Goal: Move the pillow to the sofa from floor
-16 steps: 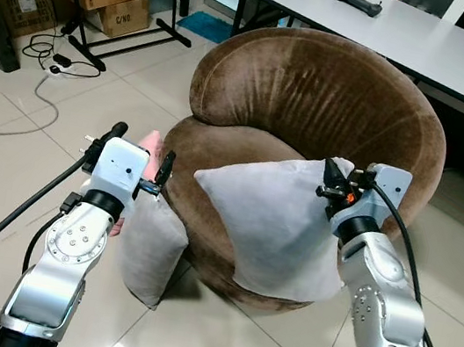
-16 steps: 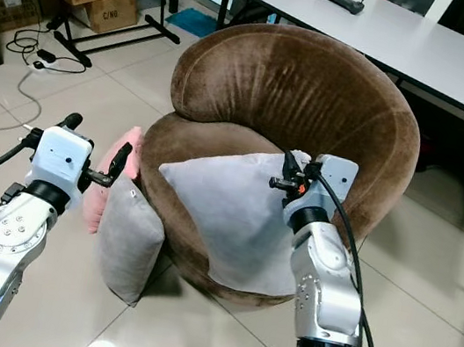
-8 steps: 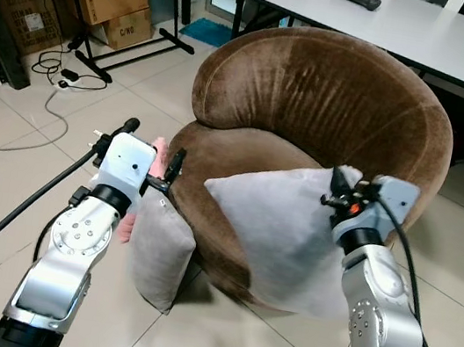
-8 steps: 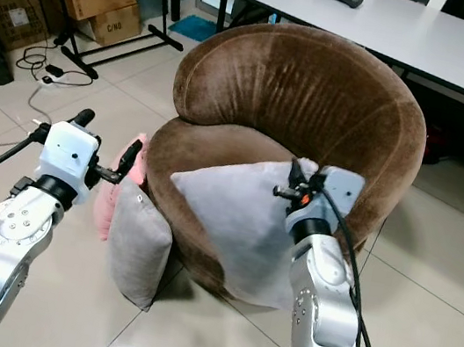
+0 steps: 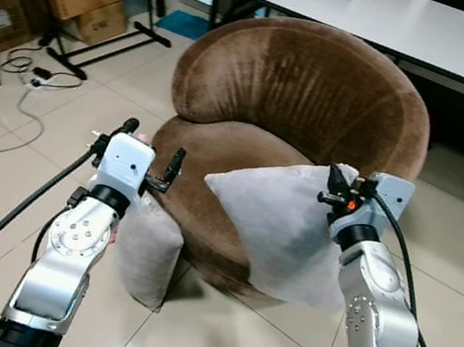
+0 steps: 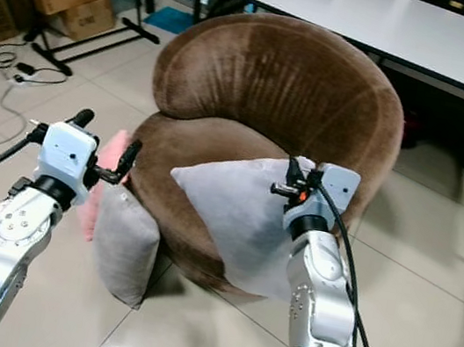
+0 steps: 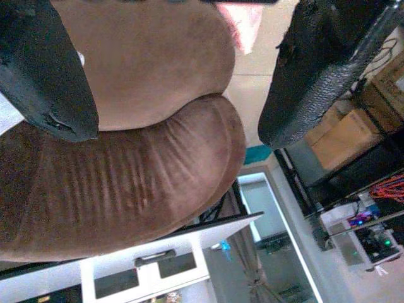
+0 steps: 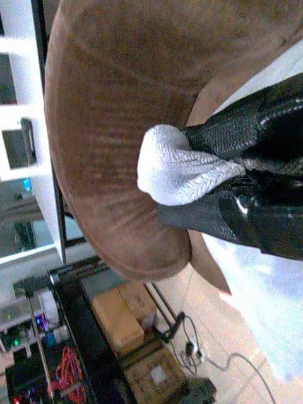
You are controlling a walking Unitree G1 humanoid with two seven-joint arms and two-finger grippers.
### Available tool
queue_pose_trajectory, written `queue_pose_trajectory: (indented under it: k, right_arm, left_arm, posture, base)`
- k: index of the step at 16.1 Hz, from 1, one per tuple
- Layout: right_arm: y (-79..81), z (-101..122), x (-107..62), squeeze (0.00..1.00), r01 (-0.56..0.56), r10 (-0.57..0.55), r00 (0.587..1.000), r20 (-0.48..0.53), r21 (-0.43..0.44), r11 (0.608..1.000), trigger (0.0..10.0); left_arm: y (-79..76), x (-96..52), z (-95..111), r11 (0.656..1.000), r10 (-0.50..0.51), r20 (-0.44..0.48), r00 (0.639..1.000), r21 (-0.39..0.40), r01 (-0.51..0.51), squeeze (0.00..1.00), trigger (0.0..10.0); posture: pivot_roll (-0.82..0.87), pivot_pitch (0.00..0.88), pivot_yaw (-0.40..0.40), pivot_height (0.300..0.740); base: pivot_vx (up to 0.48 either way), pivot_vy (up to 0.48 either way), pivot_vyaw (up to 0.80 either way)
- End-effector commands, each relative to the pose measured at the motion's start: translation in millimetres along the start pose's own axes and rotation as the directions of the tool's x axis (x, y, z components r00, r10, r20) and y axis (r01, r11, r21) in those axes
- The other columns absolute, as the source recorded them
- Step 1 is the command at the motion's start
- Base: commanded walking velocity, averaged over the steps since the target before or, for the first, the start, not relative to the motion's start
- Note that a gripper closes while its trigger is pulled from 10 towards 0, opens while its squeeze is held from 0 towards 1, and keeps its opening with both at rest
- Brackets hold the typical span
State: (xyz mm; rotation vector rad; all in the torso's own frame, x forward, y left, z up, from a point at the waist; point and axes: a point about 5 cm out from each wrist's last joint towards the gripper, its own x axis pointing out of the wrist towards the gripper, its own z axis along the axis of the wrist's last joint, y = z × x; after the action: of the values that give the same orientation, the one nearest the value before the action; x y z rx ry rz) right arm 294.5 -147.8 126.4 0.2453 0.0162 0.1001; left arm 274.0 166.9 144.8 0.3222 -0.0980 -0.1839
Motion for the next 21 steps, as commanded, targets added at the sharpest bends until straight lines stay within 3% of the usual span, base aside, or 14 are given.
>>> queue_pose_trajectory:
  k: [1,3,9,19,21]
  right_arm:
    - [6.3,14.1,4.2,0.00,-0.021,0.021,0.997,0.070,-0.010,1.000,10.0]
    - [5.1,13.4,4.3,0.00,-0.015,0.016,0.997,0.069,-0.008,1.000,10.0]
    - [1.2,10.7,2.3,0.00,0.007,-0.006,0.998,0.060,-0.006,1.000,10.0]
    - [-1.8,10.3,4.2,0.00,0.032,-0.032,0.998,0.055,-0.001,0.999,10.0]
    - [-2.2,10.4,4.2,0.00,0.032,-0.032,0.998,0.054,0.004,0.999,10.0]
  left_arm:
    - [4.0,-1.5,0.3,1.000,0.002,-0.003,1.000,0.010,-0.002,0.00,10.0]
    - [4.7,-1.2,0.3,1.000,0.000,-0.004,1.000,0.010,0.000,0.00,10.0]
    - [3.9,1.1,0.7,1.000,-0.019,-0.006,1.000,0.001,0.019,0.00,10.0]
    - [4.5,3.7,1.4,1.000,-0.025,-0.004,1.000,0.002,0.025,0.00,10.0]
    - [4.2,4.2,1.3,1.000,-0.028,-0.004,1.000,0.004,0.028,0.00,10.0]
  posture:
    - [0.06,0.000,-0.006,0.740]
    - [0.06,0.000,-0.002,0.740]
    - [0.05,0.000,0.010,0.740]
    - [0.05,0.000,0.011,0.740]
    - [0.05,0.000,0.012,0.740]
  base:
    - [0.000,0.000,0.00]
    - [0.000,0.000,0.00]
    - [0.216,0.000,-0.77]
    - [0.304,0.000,0.00]
    - [0.307,0.000,-0.80]
